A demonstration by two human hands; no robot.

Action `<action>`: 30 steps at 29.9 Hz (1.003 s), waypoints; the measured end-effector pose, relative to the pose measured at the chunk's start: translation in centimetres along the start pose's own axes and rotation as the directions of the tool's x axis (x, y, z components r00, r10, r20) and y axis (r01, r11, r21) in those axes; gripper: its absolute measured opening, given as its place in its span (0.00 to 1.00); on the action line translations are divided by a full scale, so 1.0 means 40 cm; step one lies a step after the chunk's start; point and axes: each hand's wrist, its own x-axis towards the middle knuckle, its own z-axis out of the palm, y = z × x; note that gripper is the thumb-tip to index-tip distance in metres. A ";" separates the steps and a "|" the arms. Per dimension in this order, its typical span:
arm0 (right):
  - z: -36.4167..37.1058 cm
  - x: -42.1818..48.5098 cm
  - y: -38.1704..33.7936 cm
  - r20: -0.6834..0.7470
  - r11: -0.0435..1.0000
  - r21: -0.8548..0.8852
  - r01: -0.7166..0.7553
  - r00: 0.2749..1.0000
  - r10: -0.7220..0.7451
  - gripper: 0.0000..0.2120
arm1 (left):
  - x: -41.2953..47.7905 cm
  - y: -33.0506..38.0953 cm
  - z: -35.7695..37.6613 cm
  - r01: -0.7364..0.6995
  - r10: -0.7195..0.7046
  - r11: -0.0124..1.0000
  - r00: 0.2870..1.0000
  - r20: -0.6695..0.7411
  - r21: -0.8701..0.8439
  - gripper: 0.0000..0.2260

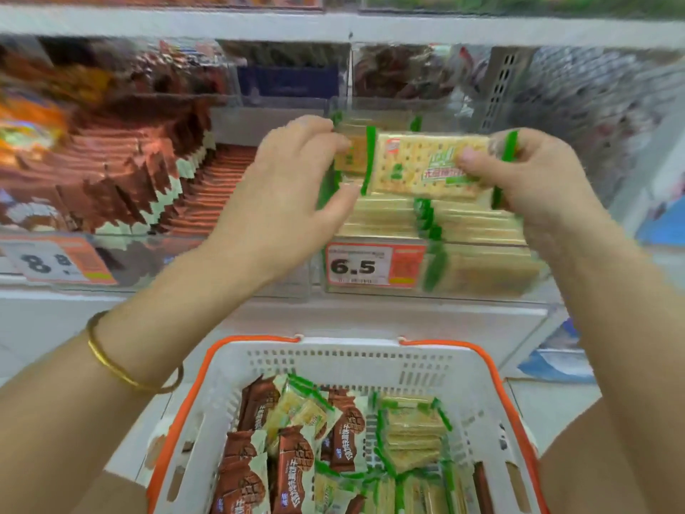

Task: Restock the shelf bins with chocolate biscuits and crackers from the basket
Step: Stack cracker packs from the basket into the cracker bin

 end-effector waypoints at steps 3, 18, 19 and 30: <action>0.063 0.118 0.039 -0.084 0.997 -0.071 -0.023 0.996 0.017 0.12 | -0.012 -0.033 0.055 0.022 -0.030 0.997 0.993 0.112 0.074 0.32; 0.224 0.274 0.100 -0.097 0.764 -0.642 -0.062 0.995 0.000 0.30 | -0.062 -0.065 0.108 0.002 -0.002 1.000 0.998 0.056 -0.008 0.22; 0.226 0.272 0.101 -0.098 0.778 -0.624 -0.069 0.995 0.010 0.31 | -0.062 -0.066 0.109 -0.003 0.003 1.000 0.999 0.050 -0.005 0.22; 0.119 0.005 -0.060 0.063 0.936 -0.314 0.157 0.987 -0.145 0.12 | -0.144 -0.033 0.037 -0.234 0.250 0.965 0.956 -0.152 0.115 0.09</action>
